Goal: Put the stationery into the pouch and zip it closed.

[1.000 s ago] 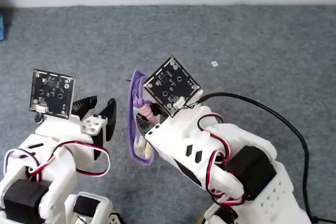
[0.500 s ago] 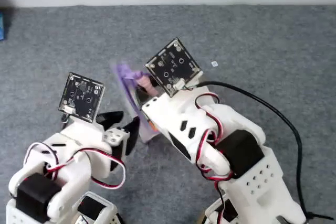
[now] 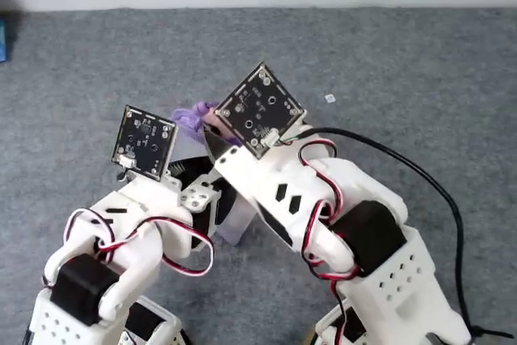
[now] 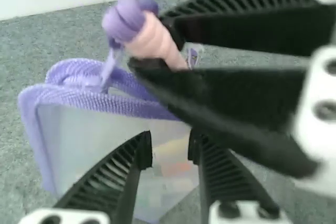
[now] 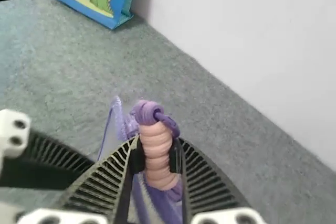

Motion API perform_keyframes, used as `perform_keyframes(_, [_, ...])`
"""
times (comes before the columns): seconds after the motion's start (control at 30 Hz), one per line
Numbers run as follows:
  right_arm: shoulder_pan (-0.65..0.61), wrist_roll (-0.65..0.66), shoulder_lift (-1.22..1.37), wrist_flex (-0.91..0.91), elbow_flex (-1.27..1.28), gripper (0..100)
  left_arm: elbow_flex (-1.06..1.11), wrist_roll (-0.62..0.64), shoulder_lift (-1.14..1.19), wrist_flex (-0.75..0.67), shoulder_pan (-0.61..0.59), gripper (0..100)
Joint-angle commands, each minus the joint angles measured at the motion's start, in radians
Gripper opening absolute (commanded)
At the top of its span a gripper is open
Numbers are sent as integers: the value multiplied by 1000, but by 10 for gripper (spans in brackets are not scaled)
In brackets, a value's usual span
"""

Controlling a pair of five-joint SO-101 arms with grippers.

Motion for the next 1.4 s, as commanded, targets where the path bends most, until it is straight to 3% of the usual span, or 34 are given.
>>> perform_keyframes(0.0, [-41,-81,1,137,-83,7,7,11,8,-32,-5,126])
perform_keyframes(0.23, [-50,-242,-7,331,-115,7,4,11,6,-29,-5,126])
perform_keyframes(0.47, [-48,-276,-7,380,-75,7,-82,3,-2,35,-78,126])
perform_keyframes(0.83, [-122,-275,-21,380,41,7,-394,-253,-3,229,-256,123])
perform_keyframes(1.03, [-171,-229,-73,378,153,7,-401,-367,-2,206,-342,123])
perform_keyframes(1.2, [-170,-183,-136,369,203,7,-387,-358,8,132,-428,125])
perform_keyframes(1.37, [-170,-180,-148,369,204,7,-275,-339,8,68,-413,126])
